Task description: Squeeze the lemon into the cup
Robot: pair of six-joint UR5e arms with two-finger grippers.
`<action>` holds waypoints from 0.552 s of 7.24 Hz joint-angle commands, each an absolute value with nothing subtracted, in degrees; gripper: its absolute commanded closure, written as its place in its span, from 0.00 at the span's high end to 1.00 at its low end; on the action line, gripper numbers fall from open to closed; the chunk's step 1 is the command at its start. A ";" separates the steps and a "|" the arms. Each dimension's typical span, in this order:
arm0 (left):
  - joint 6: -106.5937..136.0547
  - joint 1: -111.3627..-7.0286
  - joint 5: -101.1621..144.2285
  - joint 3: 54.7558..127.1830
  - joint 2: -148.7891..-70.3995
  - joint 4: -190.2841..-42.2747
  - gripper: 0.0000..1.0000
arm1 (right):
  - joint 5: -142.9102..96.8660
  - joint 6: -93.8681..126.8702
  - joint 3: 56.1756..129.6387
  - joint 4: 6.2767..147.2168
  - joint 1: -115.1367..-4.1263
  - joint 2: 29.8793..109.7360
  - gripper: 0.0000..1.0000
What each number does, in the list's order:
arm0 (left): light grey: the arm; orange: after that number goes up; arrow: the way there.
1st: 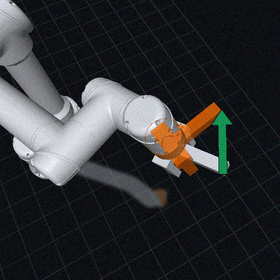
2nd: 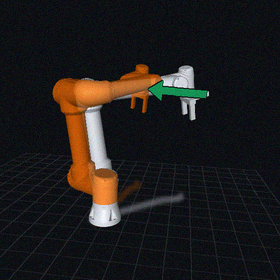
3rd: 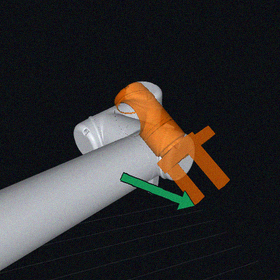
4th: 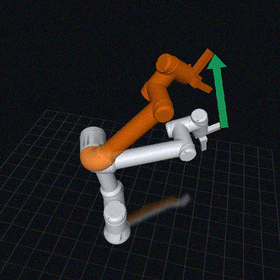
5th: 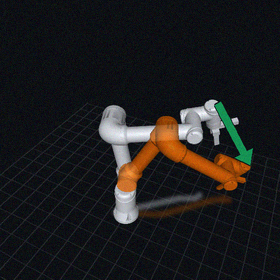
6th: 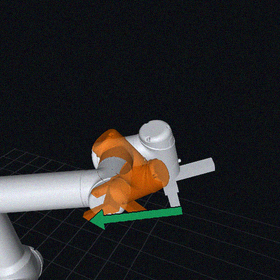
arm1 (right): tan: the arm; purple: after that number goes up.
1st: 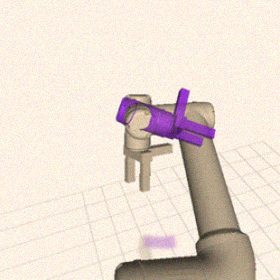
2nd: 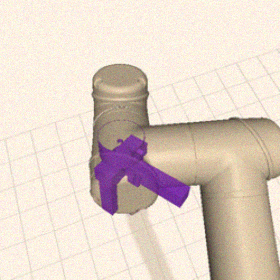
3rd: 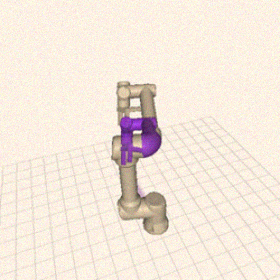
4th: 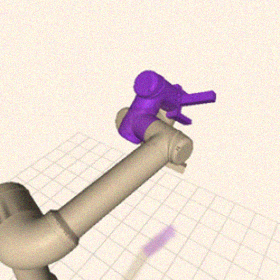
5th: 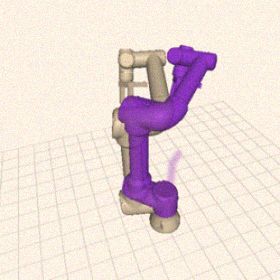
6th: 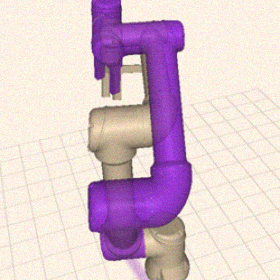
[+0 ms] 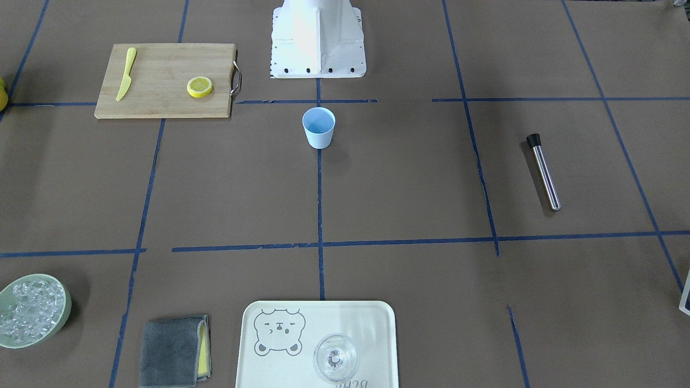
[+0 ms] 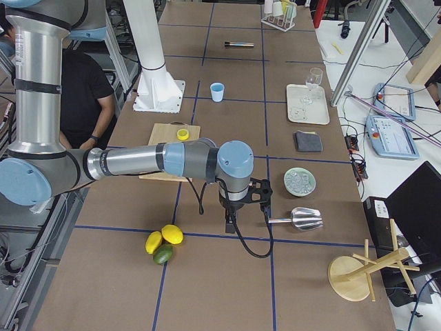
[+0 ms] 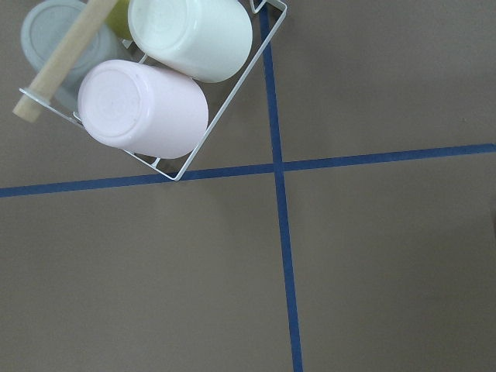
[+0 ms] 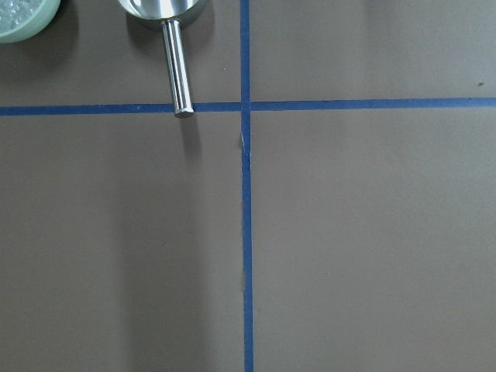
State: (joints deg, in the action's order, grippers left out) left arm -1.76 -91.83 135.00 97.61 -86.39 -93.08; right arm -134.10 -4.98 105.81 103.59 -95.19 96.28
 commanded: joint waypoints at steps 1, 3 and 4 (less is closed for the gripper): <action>-1.76 -91.85 135.00 97.65 -86.40 -93.08 1.00 | -134.12 -4.92 105.99 103.54 -95.19 96.07 1.00; -1.76 -91.85 135.09 97.73 -86.48 -93.08 1.00 | -134.12 -4.84 105.04 95.08 -94.84 96.06 1.00; -1.76 -91.85 135.09 98.08 -86.48 -93.08 1.00 | -133.95 -4.66 105.55 91.62 -93.88 94.67 1.00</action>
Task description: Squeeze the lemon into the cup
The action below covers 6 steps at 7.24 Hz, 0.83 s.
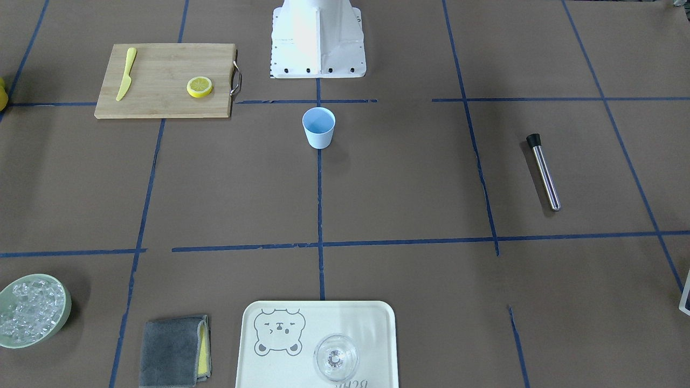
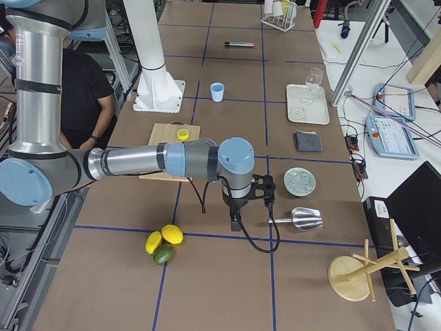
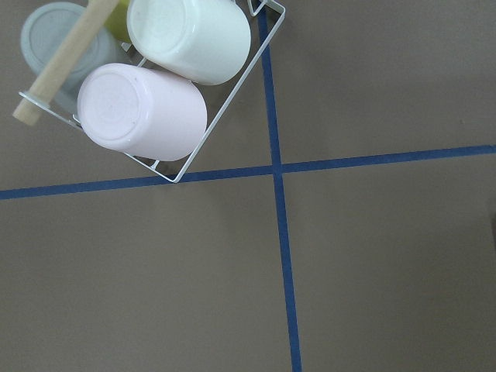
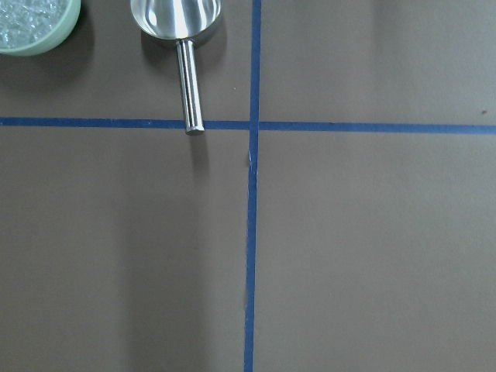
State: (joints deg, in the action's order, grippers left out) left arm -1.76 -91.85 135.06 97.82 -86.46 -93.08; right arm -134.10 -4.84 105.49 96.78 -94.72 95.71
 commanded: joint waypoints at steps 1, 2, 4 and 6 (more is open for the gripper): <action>-1.93 -91.85 135.09 98.35 -86.40 -93.08 1.00 | -134.64 -4.66 107.21 91.67 -93.26 93.35 1.00; -1.93 -91.85 135.09 98.96 -86.31 -93.08 1.00 | -134.56 -4.75 107.92 91.23 -88.38 93.25 1.00; -1.93 -91.93 134.91 99.93 -86.31 -93.08 1.00 | -132.54 -0.66 107.49 87.66 -82.47 93.78 1.00; -1.93 -91.93 135.00 100.54 -86.31 -93.08 1.00 | -123.99 25.62 111.16 76.71 -68.81 94.04 1.00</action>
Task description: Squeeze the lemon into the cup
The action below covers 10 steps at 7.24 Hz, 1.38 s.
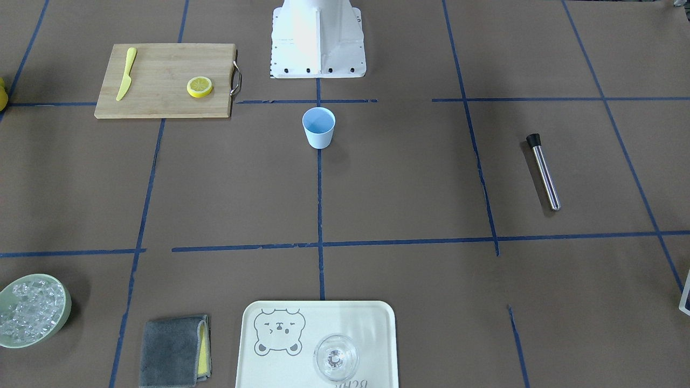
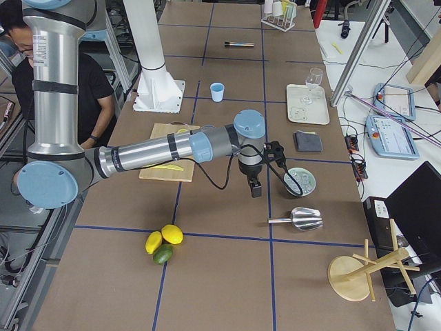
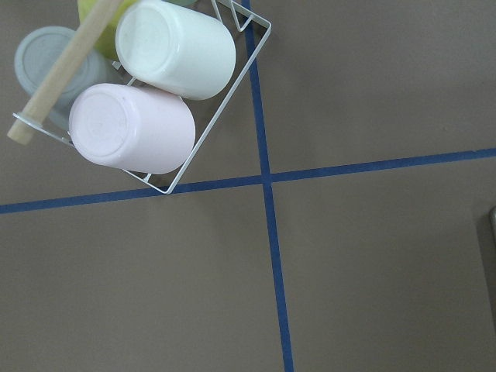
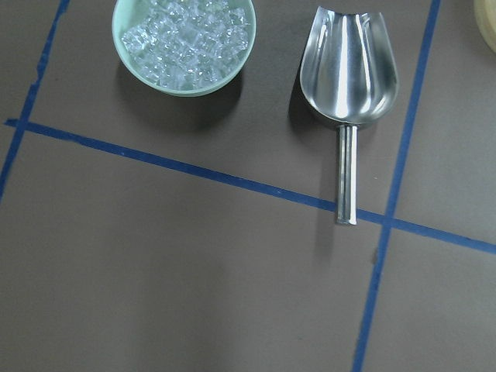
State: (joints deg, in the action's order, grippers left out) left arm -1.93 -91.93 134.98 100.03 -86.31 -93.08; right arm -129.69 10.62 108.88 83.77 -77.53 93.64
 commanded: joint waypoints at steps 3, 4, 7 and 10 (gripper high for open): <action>-1.76 -92.20 134.82 102.91 -86.31 -93.08 1.00 | -123.67 46.22 118.18 74.44 -58.67 96.06 1.00; -1.76 -92.20 134.82 103.27 -86.31 -93.08 1.00 | -123.31 54.67 122.22 74.10 -54.10 96.93 1.00; -1.76 -92.29 134.82 103.45 -86.40 -93.08 1.00 | -105.20 80.44 131.56 73.66 -29.79 98.44 1.00; -1.76 -92.29 134.82 103.54 -86.57 -93.08 1.00 | -85.93 90.86 131.57 73.57 -8.76 98.79 1.00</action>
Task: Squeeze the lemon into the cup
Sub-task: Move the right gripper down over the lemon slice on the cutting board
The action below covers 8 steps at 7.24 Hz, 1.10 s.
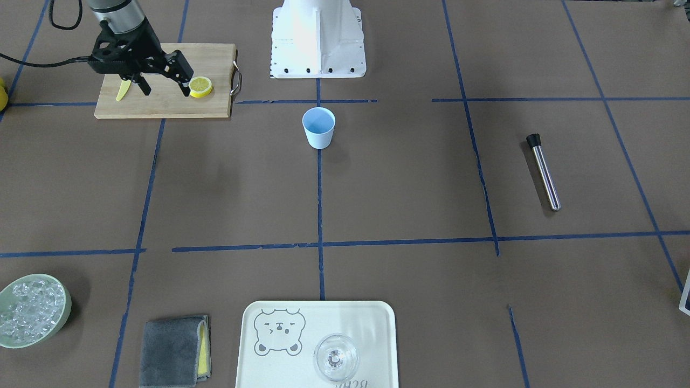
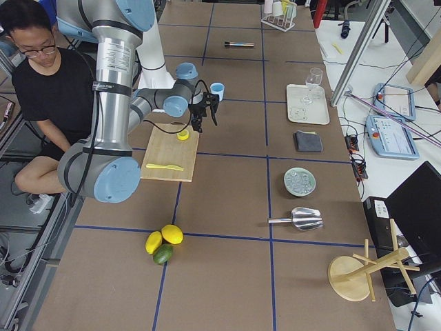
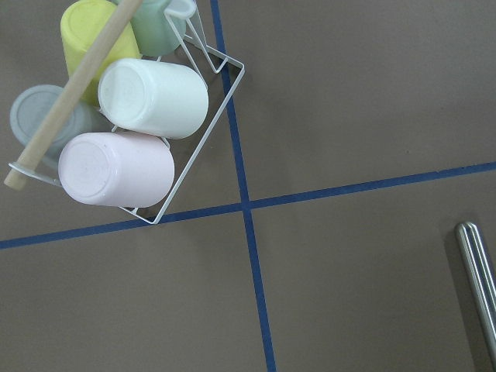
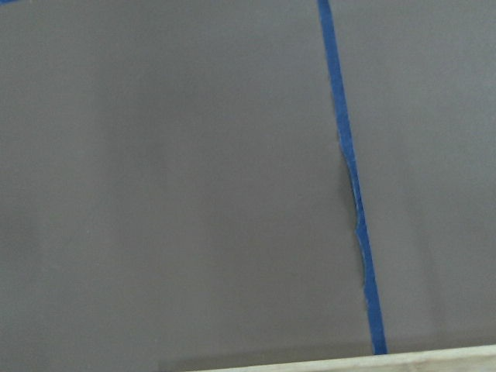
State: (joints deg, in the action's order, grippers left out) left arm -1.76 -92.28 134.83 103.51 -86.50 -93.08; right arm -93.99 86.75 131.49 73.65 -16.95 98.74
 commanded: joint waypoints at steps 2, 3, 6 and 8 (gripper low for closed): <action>-1.76 -92.29 134.82 104.41 -86.49 -93.08 1.00 | -85.25 90.97 129.91 73.56 -5.72 98.70 1.00; -1.76 -92.29 134.82 104.50 -86.48 -93.08 1.00 | -84.30 91.05 128.16 73.56 -4.93 98.53 1.00; -1.76 -92.29 134.82 104.50 -86.40 -93.08 1.00 | -82.54 90.97 125.86 73.56 -2.29 98.44 1.00; -1.76 -92.29 134.82 104.41 -86.40 -93.08 1.00 | -82.35 90.97 125.69 73.56 -0.36 98.35 1.00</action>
